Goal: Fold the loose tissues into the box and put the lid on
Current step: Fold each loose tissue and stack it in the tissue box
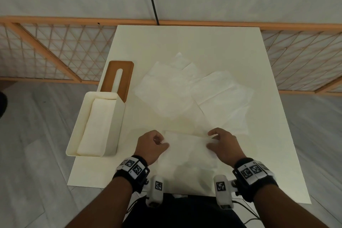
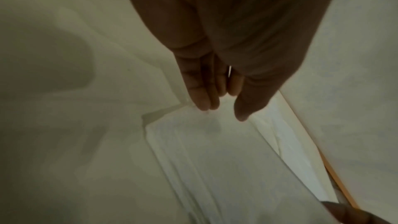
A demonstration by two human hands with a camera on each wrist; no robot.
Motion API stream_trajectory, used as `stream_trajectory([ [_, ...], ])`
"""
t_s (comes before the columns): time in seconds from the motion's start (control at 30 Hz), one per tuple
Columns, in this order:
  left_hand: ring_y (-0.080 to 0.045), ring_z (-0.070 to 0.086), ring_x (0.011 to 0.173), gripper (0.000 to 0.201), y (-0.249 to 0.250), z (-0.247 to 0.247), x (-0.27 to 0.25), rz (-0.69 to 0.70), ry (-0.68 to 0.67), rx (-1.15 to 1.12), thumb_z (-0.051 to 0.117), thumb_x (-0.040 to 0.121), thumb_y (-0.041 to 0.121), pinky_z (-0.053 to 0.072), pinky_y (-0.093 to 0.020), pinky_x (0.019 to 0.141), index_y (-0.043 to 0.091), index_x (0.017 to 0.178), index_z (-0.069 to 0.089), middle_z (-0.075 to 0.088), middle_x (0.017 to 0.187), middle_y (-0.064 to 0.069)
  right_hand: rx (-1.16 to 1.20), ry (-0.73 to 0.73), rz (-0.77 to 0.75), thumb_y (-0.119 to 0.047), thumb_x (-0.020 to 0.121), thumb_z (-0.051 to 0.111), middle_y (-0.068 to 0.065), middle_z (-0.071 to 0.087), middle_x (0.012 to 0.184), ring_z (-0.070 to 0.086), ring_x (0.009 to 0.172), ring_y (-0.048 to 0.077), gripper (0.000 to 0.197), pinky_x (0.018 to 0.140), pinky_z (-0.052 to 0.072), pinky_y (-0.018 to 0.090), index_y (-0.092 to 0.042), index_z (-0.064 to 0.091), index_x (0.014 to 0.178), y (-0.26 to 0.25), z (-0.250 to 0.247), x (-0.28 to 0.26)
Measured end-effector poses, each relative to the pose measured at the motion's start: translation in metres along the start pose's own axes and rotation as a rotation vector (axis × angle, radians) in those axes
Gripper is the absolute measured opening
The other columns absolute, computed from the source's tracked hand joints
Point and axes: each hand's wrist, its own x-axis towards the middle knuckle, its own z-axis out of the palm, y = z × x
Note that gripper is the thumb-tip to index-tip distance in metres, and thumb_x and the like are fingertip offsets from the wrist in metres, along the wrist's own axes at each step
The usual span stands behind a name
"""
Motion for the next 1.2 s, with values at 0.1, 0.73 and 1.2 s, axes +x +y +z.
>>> stream_trajectory([
  [0.1, -0.012, 0.06, 0.087, 0.033, -0.001, 0.006, 0.004, 0.034, 0.033, 0.049, 0.08, 0.075, 0.024, 0.049, -0.02, 0.075, 0.021, 0.101, 0.06, 0.062, 0.101, 0.004, -0.068, -0.02, -0.043, -0.006, 0.085, 0.066, -0.01, 0.066, 0.097, 0.059, 0.089, 0.01, 0.025, 0.068, 0.038, 0.006, -0.025, 0.066, 0.102, 0.0, 0.004, 0.002],
  [0.73, -0.016, 0.062, 0.085, 0.01, -0.001, 0.007, 0.028, 0.088, -0.08, 0.224, 0.069, 0.089, 0.026, 0.053, -0.031, 0.08, 0.025, 0.093, 0.06, 0.064, 0.087, 0.006, -0.085, 0.022, -0.009, -0.005, 0.078, 0.071, -0.009, 0.058, 0.074, 0.055, 0.071, 0.005, 0.026, 0.058, 0.039, 0.006, -0.019, 0.063, 0.098, -0.004, 0.006, 0.007],
  [1.2, -0.023, 0.057, 0.108, 0.021, 0.024, -0.001, 0.079, 0.235, 0.092, 0.246, 0.073, 0.084, 0.019, 0.045, -0.032, 0.096, 0.014, 0.103, 0.068, 0.065, 0.111, -0.004, -0.155, 0.122, -0.044, -0.018, 0.079, 0.077, 0.0, 0.053, 0.103, 0.05, 0.084, 0.012, 0.036, 0.078, 0.035, 0.02, -0.016, 0.063, 0.112, -0.01, 0.005, 0.014],
])
